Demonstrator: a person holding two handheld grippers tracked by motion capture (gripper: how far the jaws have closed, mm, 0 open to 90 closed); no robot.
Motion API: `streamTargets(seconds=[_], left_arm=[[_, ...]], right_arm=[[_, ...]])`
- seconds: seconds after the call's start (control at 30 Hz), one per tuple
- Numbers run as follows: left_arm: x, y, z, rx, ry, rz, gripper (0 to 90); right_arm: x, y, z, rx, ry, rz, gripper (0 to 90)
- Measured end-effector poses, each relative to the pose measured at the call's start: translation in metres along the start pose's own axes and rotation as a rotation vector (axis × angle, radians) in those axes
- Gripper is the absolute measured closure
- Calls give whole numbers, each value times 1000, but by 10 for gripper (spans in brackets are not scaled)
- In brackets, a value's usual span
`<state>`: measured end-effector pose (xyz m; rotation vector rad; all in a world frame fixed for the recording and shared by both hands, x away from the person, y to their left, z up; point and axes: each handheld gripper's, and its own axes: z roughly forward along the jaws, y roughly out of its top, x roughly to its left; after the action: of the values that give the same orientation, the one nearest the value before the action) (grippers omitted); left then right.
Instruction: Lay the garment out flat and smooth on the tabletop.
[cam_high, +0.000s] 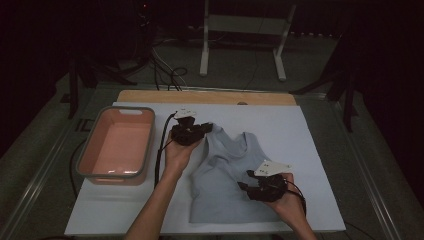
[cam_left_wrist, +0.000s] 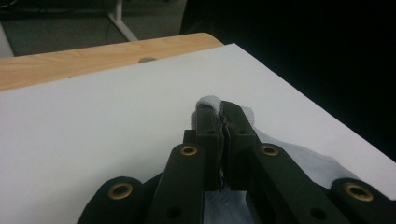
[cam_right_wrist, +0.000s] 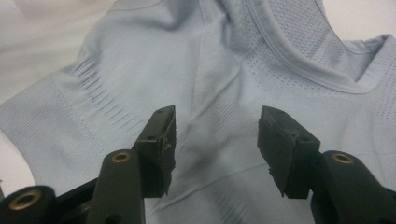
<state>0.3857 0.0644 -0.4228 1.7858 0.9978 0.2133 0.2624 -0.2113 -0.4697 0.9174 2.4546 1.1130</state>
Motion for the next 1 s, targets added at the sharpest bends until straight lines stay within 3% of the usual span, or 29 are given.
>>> streamTargets(seconds=[0.13, 0.23, 0.4, 0.7, 1.0], left_arm=[[2, -2, 4, 7, -13, -16, 849], [3, -2, 5, -6, -10, -34, 658], [4, -2, 1, -3, 7, -38, 524], [5, -19, -2, 42, 26, -41, 445], [1, -33, -11, 59, 19, -29, 378]], right_arm=[[-1, -1, 0, 2, -5, 5, 466], [-3, -1, -1, 1, -8, 12, 453], [-8, -3, -3, 5, -20, 28, 411], [-22, -8, -9, 8, -70, 64, 350], [-45, -18, -22, -3, -138, 138, 318]])
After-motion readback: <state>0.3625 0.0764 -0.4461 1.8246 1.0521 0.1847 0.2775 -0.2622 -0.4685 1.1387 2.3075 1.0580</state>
